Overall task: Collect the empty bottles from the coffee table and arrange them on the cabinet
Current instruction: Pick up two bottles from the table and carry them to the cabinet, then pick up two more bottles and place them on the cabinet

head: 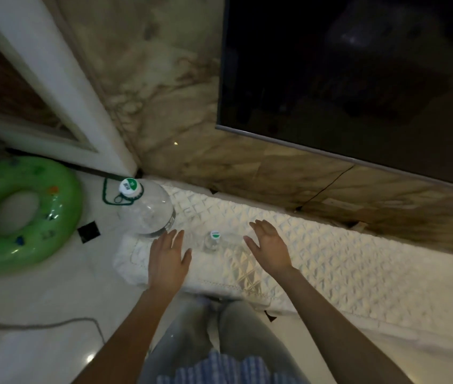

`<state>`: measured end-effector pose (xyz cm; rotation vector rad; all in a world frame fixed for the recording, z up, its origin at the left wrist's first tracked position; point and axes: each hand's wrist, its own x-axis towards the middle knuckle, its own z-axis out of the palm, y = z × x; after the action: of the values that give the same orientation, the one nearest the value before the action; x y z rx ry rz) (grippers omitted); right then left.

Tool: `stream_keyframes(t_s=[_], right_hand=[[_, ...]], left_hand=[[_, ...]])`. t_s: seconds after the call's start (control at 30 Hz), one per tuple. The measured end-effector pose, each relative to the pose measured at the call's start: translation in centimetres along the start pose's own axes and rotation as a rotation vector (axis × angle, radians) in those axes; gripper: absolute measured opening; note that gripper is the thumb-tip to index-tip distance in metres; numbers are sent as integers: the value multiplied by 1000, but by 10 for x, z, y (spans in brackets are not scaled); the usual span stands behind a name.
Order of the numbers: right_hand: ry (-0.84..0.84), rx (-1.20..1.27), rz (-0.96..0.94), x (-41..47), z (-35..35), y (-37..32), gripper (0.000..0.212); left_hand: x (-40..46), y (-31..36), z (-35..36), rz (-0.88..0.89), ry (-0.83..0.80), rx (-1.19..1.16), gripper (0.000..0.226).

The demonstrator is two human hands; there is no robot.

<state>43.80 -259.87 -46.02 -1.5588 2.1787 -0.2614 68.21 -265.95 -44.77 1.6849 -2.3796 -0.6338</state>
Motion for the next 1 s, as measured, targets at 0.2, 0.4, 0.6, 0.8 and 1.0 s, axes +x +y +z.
stream_keyframes(t_s=[0.2, 0.4, 0.6, 0.8, 1.0], right_hand=[[-55, -110, -166, 24, -8, -21, 49], [-135, -163, -448, 39, -22, -43, 47], [-185, -204, -743, 32, -25, -65, 47], [-273, -263, -980, -7, -8, -82, 45], [-400, -348, -1248, -70, 20, -95, 44]], left_hand=[[-43, -5, -14, -212, 93, 88, 42], [-88, 9, -13, -477, 256, 90, 45], [-149, 38, -3, -743, 411, 97, 45], [-225, 76, 21, -1010, 530, 100, 37], [-310, 123, 57, -1275, 602, 30, 38]])
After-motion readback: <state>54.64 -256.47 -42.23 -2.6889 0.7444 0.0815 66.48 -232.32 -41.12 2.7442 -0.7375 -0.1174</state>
